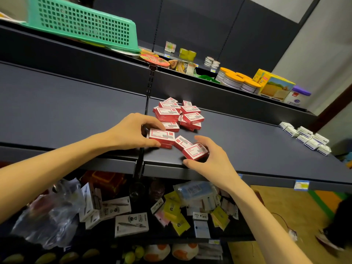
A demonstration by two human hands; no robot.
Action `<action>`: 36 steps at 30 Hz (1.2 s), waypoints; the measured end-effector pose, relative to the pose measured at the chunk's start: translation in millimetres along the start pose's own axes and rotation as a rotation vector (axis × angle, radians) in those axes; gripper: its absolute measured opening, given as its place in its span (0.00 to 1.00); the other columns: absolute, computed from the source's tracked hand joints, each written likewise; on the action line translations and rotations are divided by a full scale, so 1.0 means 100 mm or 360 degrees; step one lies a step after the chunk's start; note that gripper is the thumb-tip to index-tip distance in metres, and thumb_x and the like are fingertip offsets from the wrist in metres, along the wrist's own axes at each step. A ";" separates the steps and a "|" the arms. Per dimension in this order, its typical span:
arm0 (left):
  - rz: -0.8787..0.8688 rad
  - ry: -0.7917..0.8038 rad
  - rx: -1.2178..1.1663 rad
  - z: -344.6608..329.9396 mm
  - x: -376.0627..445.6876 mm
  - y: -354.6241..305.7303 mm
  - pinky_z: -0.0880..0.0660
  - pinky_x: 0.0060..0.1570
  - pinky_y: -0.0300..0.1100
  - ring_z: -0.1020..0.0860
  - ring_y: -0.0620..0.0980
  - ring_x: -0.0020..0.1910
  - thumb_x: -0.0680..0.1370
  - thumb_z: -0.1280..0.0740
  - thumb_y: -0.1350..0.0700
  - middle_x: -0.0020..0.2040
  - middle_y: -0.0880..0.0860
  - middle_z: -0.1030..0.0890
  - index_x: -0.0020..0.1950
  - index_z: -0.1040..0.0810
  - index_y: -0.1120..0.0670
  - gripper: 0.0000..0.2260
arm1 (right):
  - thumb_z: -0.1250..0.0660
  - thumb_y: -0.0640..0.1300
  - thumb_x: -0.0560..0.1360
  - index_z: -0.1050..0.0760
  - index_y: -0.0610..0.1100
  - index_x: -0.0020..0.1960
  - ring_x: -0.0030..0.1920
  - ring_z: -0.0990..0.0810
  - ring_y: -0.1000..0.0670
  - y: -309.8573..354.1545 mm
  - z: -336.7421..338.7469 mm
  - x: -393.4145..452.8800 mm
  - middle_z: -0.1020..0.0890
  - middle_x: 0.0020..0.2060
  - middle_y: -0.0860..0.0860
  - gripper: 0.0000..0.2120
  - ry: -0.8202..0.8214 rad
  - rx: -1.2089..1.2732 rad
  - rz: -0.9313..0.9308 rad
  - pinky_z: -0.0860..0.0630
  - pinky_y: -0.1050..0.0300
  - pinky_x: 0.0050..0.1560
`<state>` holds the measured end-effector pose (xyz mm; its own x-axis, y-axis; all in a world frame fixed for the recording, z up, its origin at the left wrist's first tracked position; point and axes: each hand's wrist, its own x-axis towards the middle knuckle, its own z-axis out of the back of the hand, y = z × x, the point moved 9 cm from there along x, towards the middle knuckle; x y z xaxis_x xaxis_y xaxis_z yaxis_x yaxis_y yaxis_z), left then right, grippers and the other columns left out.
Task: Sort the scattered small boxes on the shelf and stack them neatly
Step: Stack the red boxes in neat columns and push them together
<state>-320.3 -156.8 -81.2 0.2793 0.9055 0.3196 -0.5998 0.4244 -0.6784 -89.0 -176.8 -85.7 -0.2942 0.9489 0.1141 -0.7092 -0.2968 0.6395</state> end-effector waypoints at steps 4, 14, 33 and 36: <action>0.0001 0.0002 0.0006 0.00 -0.01 0.00 0.23 0.49 0.32 0.21 0.44 0.57 0.71 0.23 0.46 0.58 0.43 0.20 0.64 0.22 0.45 0.22 | 0.23 0.51 0.71 0.36 0.57 0.74 0.55 0.26 0.68 0.04 0.07 0.03 0.26 0.62 0.61 0.36 0.0032 0.0123 0.0013 0.24 0.73 0.45; -0.0014 -0.0037 0.0065 0.02 -0.02 0.01 0.22 0.50 0.34 0.20 0.45 0.55 0.71 0.23 0.45 0.59 0.44 0.20 0.64 0.22 0.45 0.23 | 0.23 0.49 0.69 0.34 0.54 0.73 0.61 0.24 0.54 0.10 -0.02 0.23 0.26 0.66 0.55 0.36 -0.0122 0.0038 0.0028 0.22 0.60 0.53; -0.0010 -0.0021 0.0025 0.02 0.00 0.02 0.24 0.49 0.32 0.20 0.42 0.56 0.67 0.26 0.39 0.57 0.42 0.20 0.63 0.22 0.44 0.26 | 0.23 0.45 0.71 0.37 0.56 0.75 0.65 0.27 0.57 0.13 -0.07 0.19 0.27 0.69 0.58 0.38 -0.0034 0.0197 0.0105 0.25 0.71 0.45; -0.0018 -0.0028 0.0013 0.02 0.00 0.03 0.24 0.50 0.33 0.20 0.44 0.56 0.70 0.24 0.43 0.57 0.42 0.20 0.63 0.22 0.44 0.23 | 0.21 0.50 0.69 0.38 0.54 0.76 0.67 0.28 0.54 0.12 -0.07 0.08 0.27 0.69 0.56 0.40 -0.0189 0.0167 -0.0007 0.22 0.60 0.57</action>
<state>-323.1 -155.4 -81.5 0.2729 0.9005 0.3386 -0.6027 0.4344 -0.6694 -104.1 -173.8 -82.1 -0.2090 0.9581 0.1961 -0.6377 -0.2855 0.7154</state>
